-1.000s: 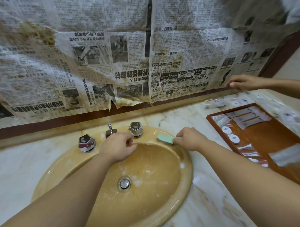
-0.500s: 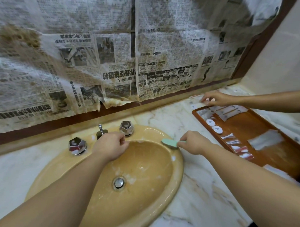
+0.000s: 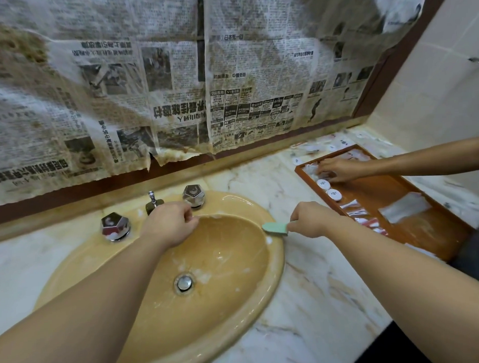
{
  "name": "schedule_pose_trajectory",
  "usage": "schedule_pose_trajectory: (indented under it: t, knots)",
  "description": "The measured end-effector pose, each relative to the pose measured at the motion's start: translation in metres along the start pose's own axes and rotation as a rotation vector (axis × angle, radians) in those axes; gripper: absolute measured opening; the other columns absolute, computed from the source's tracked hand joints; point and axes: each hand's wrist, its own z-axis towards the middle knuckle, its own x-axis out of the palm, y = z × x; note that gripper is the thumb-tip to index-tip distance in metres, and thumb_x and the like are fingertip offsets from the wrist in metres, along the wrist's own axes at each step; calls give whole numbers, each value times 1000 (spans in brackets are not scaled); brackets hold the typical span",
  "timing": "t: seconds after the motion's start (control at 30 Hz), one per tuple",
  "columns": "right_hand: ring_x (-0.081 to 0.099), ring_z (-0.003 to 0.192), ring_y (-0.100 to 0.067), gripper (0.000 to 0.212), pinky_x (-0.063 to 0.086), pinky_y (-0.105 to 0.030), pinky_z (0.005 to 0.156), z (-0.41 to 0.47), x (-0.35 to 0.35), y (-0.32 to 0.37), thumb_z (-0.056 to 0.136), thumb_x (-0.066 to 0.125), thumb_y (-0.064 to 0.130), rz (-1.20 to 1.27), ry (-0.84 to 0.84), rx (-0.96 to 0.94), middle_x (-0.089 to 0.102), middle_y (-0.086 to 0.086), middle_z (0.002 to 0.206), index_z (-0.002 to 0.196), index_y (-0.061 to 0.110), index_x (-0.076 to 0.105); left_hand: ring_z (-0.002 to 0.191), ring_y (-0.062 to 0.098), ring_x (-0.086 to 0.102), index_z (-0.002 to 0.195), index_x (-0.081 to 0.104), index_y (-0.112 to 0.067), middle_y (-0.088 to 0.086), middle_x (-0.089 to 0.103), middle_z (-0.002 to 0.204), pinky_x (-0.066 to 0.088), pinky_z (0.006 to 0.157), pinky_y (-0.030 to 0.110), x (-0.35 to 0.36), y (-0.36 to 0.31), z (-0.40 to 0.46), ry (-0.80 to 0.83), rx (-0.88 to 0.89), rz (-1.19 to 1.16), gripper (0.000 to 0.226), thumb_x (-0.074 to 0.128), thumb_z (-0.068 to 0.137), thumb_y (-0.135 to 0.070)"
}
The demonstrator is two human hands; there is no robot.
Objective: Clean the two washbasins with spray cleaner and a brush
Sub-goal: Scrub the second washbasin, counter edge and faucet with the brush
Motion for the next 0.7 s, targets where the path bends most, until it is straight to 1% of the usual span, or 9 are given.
schedule_pose_trajectory:
  t: [0.07, 0.13, 0.27, 0.37, 0.5, 0.57, 0.6, 0.67, 0.7]
  knots:
    - [57, 68, -20, 31, 43, -30, 59, 1, -2, 1, 87, 61, 37, -14, 16, -7, 67, -6, 76, 83, 10, 74, 75, 16, 56, 73, 53, -26, -9, 59, 76, 47, 64, 34, 1, 1, 0, 6, -5, 4, 27, 57, 91, -46]
    - [63, 77, -21, 30, 50, -32, 65, -1, -5, 1, 88, 59, 39, -28, -16, -3, 69, -4, 81, 89, 14, 76, 74, 16, 56, 73, 53, -27, -9, 59, 76, 45, 63, 33, 1, 1, 0, 6, -5, 4, 27, 56, 91, -46]
    - [67, 90, -23, 33, 56, -37, 78, -1, -1, 2, 88, 65, 43, -43, 80, -35, 74, -5, 94, 95, 13, 78, 74, 16, 56, 72, 53, -27, -9, 59, 75, 47, 64, 34, 2, 3, 1, 2, -4, 6, 27, 56, 91, -46]
    - [65, 86, -22, 28, 56, -36, 75, -3, 3, 0, 88, 64, 43, -26, 28, -34, 71, -1, 88, 90, 19, 78, 73, 17, 57, 72, 54, -26, -7, 60, 75, 49, 65, 35, 3, 2, 1, 1, -3, 2, 27, 56, 90, -46]
    - [67, 89, -24, 28, 55, -34, 74, -7, 10, -3, 83, 68, 44, 18, 127, -58, 75, -5, 90, 85, 18, 80, 73, 16, 57, 72, 54, -26, -8, 60, 75, 48, 64, 34, 3, 3, 2, 2, -7, 1, 27, 56, 89, -46]
    - [65, 85, -23, 29, 54, -33, 73, -10, 13, -3, 87, 64, 46, 20, 38, -56, 72, -2, 86, 86, 20, 78, 74, 17, 57, 72, 54, -26, -8, 60, 76, 48, 64, 34, 4, 4, 1, 1, -4, 6, 26, 56, 89, -46]
    - [64, 81, -21, 28, 54, -31, 71, -11, 14, -1, 88, 64, 45, 27, 31, -62, 70, 1, 81, 81, 20, 76, 74, 17, 57, 72, 54, -27, -8, 60, 76, 48, 64, 34, 4, 4, 1, 1, -4, 9, 26, 56, 89, -46]
    - [60, 74, -16, 27, 47, -27, 62, -13, 17, 4, 87, 70, 43, 22, 136, -99, 65, 7, 70, 68, 24, 73, 74, 17, 57, 72, 54, -27, -8, 60, 76, 49, 64, 34, 5, 5, 1, -1, -5, 6, 25, 56, 89, -46]
    - [60, 72, -15, 25, 46, -27, 61, -15, 18, 8, 85, 71, 43, 9, 171, -104, 65, 7, 70, 67, 25, 73, 74, 17, 57, 72, 54, -27, -8, 60, 75, 50, 64, 34, 5, 5, 1, -3, -5, 3, 25, 56, 89, -46]
